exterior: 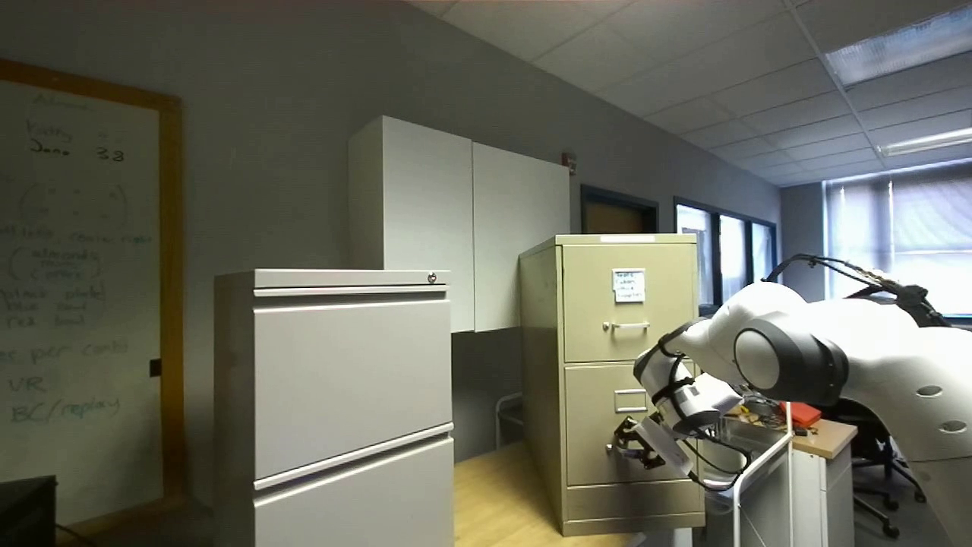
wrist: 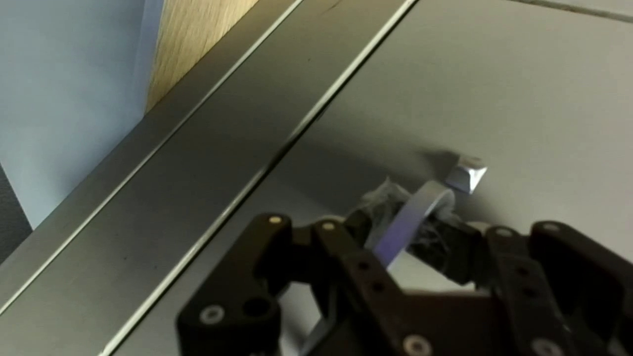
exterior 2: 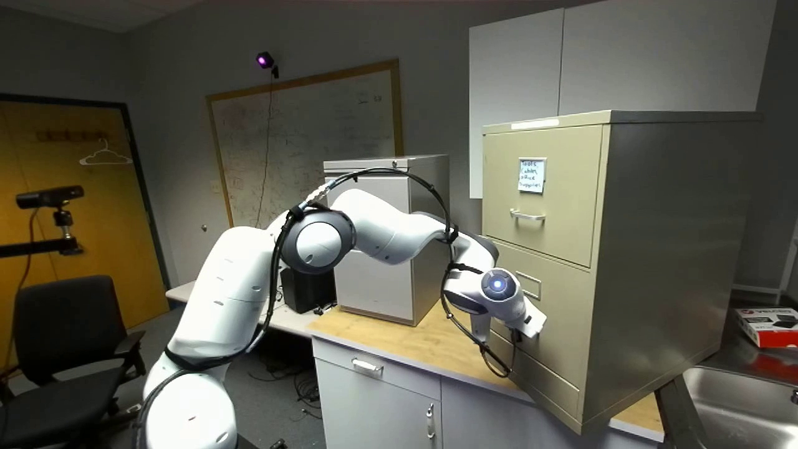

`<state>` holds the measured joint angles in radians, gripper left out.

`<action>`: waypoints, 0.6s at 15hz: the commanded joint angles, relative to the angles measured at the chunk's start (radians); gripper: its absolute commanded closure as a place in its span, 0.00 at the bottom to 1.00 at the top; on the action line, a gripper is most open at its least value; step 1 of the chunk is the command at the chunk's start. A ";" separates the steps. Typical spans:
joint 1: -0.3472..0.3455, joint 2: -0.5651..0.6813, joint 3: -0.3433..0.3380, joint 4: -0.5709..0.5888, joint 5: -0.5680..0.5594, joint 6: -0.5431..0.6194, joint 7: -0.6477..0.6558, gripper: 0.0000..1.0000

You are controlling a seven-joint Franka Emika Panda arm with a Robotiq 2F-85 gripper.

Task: Open the bottom drawer on the beige filing cabinet

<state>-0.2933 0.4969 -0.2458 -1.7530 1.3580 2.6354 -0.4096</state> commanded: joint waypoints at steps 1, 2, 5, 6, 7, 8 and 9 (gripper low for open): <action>-0.005 -0.127 0.018 -0.196 0.015 -0.090 -0.142 0.94; -0.003 -0.126 0.012 -0.196 0.000 -0.092 -0.129 0.94; -0.011 -0.120 0.000 -0.196 -0.019 -0.104 -0.115 0.94; -0.017 -0.117 -0.001 -0.196 -0.017 -0.111 -0.113 0.94; -0.021 -0.114 -0.002 -0.196 -0.017 -0.117 -0.111 0.94; -0.025 -0.112 -0.002 -0.196 -0.015 -0.122 -0.109 0.94; -0.028 -0.111 -0.002 -0.196 -0.012 -0.125 -0.110 0.94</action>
<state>-0.2946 0.5003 -0.2458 -1.7493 1.3673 2.6348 -0.4171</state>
